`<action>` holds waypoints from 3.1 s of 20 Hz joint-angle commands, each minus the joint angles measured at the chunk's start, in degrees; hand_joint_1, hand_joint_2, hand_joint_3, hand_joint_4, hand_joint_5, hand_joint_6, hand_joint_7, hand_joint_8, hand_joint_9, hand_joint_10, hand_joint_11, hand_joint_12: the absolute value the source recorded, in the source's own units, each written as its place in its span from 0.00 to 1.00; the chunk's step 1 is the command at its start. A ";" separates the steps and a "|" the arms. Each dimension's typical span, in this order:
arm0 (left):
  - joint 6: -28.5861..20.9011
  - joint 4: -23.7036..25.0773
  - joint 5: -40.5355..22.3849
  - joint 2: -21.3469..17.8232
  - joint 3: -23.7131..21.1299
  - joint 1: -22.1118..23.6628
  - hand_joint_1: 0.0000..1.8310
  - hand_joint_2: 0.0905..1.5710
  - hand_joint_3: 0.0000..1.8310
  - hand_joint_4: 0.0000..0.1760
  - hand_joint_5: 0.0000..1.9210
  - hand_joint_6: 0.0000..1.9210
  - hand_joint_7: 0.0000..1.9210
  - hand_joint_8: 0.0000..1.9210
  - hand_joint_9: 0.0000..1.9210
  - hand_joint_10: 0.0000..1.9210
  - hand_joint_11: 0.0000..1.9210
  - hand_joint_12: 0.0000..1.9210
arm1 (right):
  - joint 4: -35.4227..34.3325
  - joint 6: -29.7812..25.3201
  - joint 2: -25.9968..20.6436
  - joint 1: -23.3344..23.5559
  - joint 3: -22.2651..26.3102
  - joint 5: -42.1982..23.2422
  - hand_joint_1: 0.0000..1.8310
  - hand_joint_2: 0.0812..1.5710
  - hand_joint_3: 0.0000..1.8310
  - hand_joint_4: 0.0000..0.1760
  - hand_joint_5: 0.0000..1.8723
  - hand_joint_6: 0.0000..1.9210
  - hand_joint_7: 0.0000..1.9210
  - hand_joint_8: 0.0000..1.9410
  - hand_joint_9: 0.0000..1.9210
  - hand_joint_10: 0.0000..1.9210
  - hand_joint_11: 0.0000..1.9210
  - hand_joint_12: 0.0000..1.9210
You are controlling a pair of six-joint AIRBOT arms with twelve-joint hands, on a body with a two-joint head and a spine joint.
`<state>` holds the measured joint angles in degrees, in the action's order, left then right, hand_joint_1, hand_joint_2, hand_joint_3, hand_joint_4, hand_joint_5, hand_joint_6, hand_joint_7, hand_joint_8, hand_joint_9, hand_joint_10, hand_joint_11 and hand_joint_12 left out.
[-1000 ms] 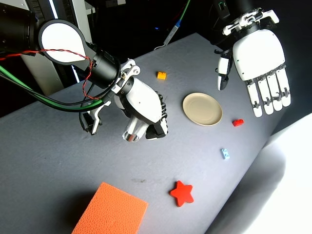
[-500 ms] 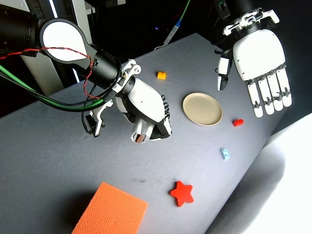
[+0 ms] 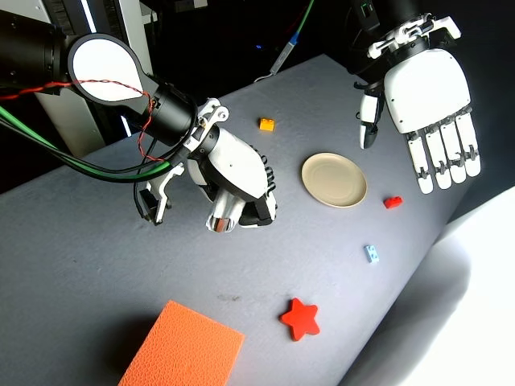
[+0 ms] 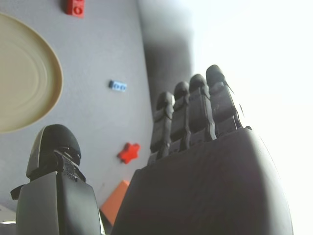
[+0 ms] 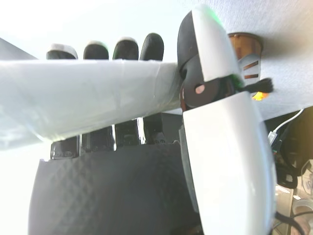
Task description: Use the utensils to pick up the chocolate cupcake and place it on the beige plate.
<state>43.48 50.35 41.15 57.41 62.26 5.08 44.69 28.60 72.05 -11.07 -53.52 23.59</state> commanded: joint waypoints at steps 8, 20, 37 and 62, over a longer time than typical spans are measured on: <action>0.55 3.65 -2.12 -0.38 0.15 0.84 0.27 0.64 0.00 0.00 0.06 0.00 0.05 0.00 0.04 0.00 0.00 0.09 | 2.16 -4.83 -1.00 2.52 -0.17 -4.34 0.62 0.81 0.00 0.00 0.36 0.68 0.33 0.84 0.22 0.90 0.29 1.00; 0.54 3.56 -2.14 -0.36 0.15 0.84 0.28 0.64 0.00 0.00 0.06 0.00 0.04 0.00 0.04 0.00 0.00 0.06 | 2.23 -9.85 -0.28 6.23 -3.26 -4.69 0.70 0.78 0.00 0.00 0.38 0.65 0.36 0.74 0.38 0.84 0.39 0.92; 0.54 3.45 -2.49 -0.34 0.16 0.85 0.29 0.64 0.00 0.00 0.05 0.00 0.05 0.00 0.05 0.00 0.00 0.09 | 2.27 -16.05 9.27 9.71 -14.37 -5.72 0.73 0.74 0.00 0.00 0.44 0.58 0.42 0.66 0.41 0.80 0.41 0.85; 0.55 3.40 -2.99 0.15 0.61 0.93 0.27 0.64 0.00 0.00 0.06 0.00 0.06 0.00 0.05 0.00 0.00 0.12 | 2.05 -19.32 27.90 4.87 -36.80 -11.73 0.74 0.73 0.00 0.00 0.46 0.54 0.44 0.61 0.41 0.80 0.35 0.90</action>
<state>43.53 50.13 40.25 57.95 62.74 5.15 45.71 9.58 100.14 -6.87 -90.17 16.43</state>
